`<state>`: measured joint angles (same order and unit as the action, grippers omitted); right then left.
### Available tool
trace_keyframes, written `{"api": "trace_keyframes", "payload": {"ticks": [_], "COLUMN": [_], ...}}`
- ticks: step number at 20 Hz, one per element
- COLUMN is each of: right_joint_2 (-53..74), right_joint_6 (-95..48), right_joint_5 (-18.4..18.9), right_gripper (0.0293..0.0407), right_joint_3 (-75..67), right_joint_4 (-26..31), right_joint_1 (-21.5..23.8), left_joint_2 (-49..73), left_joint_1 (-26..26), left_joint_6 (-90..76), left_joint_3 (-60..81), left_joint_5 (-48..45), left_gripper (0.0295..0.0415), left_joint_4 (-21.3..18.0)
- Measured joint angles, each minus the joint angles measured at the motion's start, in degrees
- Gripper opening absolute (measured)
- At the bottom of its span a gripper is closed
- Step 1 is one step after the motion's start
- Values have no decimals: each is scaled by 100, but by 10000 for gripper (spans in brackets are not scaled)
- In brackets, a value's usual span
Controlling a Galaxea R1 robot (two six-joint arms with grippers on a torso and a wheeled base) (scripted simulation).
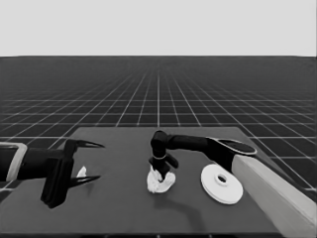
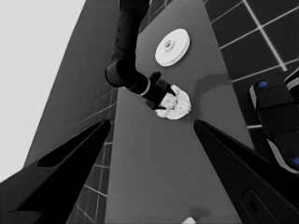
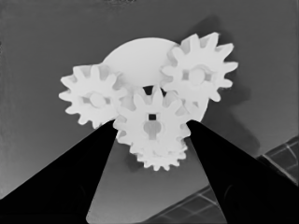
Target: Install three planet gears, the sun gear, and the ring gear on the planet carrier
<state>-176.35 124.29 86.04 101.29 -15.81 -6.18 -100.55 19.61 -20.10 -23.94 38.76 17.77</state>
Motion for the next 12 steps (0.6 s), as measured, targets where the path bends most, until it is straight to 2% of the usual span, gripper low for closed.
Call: {"api": "trace_keyframes", "payload": {"ticks": [12], "right_joint_2": [0], "right_joint_6": [720], "right_joint_5": [0], "right_gripper": [312], "right_joint_3": [0], "right_joint_4": [0], "right_joint_1": [0], "left_joint_2": [0], "left_joint_1": [0], "left_joint_6": [0], "left_joint_3": [0], "left_joint_5": [0], "left_gripper": [385], "left_joint_4": [0]}}
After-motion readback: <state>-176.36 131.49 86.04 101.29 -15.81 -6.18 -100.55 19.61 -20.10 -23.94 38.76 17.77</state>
